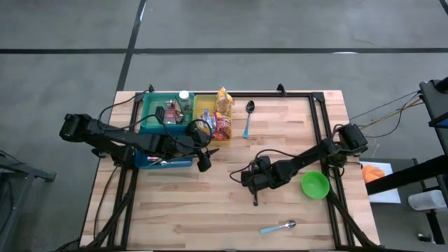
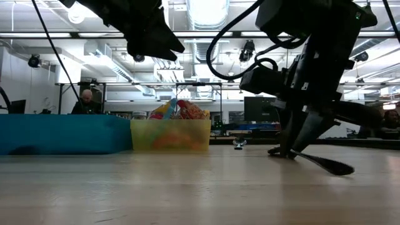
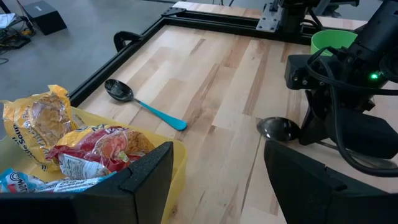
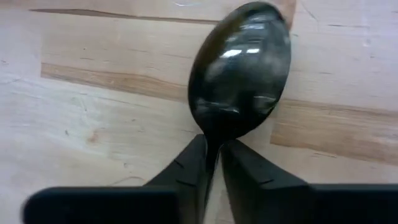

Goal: Pick & Place Food Item
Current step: Put the black spoon into the blue bin

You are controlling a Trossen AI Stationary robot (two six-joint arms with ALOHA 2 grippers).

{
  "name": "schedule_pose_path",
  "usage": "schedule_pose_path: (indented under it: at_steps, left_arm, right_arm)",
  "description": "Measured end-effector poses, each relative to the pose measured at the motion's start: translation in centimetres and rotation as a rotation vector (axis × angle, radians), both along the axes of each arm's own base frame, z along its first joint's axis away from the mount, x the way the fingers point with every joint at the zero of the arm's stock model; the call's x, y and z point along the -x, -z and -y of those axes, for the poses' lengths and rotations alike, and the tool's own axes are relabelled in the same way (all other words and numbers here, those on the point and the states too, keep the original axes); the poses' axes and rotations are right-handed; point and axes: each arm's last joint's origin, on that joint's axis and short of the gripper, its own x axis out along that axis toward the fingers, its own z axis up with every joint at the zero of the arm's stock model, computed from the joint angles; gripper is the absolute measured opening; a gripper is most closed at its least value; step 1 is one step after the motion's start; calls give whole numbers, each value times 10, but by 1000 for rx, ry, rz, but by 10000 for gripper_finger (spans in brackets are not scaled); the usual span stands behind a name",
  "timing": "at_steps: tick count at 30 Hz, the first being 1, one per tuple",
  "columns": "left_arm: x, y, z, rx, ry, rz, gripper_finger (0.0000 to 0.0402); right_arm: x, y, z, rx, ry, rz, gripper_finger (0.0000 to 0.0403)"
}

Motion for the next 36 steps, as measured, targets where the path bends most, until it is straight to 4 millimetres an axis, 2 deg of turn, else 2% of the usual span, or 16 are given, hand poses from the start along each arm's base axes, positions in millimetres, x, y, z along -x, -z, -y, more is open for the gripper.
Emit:
schedule_pose_path:
  at_steps: [3,13,21,30,36]
  left_arm:
    - [0,0,0,0,0,0,253]
    - [0,0,0,0,0,0,253]
    - [0,0,0,0,0,0,253]
    - [0,0,0,0,0,0,252]
    - [0,0,0,0,0,0,252]
  right_arm:
    - [-3,-1,0,3,-15,23,17]
    - [-7,-3,-1,57,-56,55,19]
    - [-25,-23,-4,181,-160,150,19]
    - [-51,-48,-10,376,-304,350,20]
    - [-57,-47,-10,447,-362,550,20]
